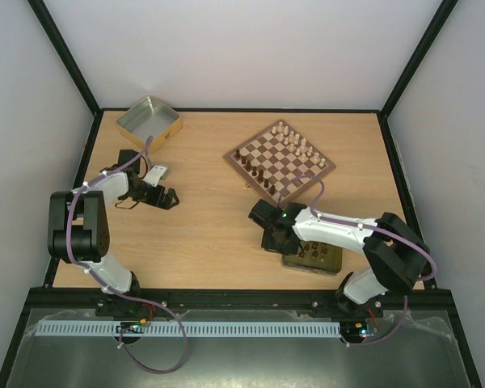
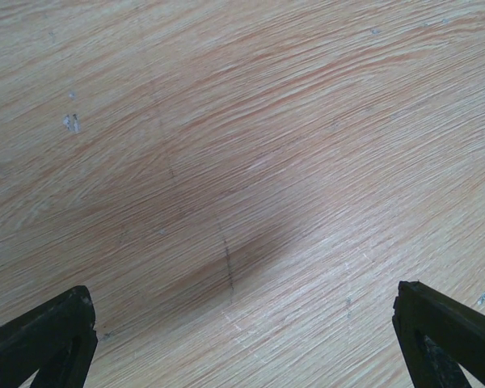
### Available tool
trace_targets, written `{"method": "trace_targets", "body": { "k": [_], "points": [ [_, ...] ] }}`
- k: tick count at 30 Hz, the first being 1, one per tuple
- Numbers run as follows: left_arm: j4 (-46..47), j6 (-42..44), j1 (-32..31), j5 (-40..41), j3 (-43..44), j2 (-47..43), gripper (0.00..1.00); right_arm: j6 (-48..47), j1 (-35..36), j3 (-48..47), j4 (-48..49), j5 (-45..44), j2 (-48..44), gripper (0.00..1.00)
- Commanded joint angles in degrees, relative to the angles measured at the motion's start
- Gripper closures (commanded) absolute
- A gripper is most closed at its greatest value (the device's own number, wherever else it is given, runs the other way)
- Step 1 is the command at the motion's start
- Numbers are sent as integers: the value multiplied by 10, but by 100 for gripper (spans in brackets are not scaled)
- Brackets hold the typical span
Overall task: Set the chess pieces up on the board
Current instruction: Move the storage box to the center of the board.
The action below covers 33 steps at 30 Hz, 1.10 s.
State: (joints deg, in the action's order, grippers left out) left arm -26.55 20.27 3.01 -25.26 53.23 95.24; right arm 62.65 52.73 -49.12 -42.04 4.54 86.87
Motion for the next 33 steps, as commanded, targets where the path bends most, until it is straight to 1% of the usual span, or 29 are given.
{"method": "trace_targets", "body": {
  "k": [1,9,15,18,19,20,22,24,25,26,28,30,32,33],
  "points": [
    [1,-7,-3,-6,4,7,0,19,-18,38,-30,-13,-44,83],
    [2,-9,-7,-2,19,18,0,26,-29,50,-94,-32,-86,83],
    [2,-12,-10,-2,29,28,0,31,-38,81,-118,-38,-106,82],
    [2,-12,-14,-2,29,28,0,26,-40,81,-127,-45,-111,79],
    [3,-11,-15,-2,28,28,0,25,-40,75,-133,-51,-113,75],
    [3,-10,-16,-2,29,29,0,24,-40,63,-141,-59,-115,69],
    [2,-9,-19,1,32,29,0,36,-40,19,-159,-94,-132,42],
    [0,-8,-22,4,38,30,0,54,-41,-47,-165,-146,-161,21],
    [-3,-8,-23,5,43,31,0,60,-42,-74,-165,-167,-171,4],
    [-6,-8,-24,5,49,33,0,62,-42,-104,-167,-188,-171,2],
    [-13,-9,-26,6,62,38,0,60,-43,-161,-179,-224,-152,2],
    [-20,-9,-27,8,75,40,0,32,-44,-205,-179,-242,-130,2],
    [-26,-9,-28,12,85,42,0,14,-48,-246,-195,-257,-103,2],
    [-29,-9,-29,15,91,43,0,-9,-54,-270,-206,-259,-87,2]
  ]
}}
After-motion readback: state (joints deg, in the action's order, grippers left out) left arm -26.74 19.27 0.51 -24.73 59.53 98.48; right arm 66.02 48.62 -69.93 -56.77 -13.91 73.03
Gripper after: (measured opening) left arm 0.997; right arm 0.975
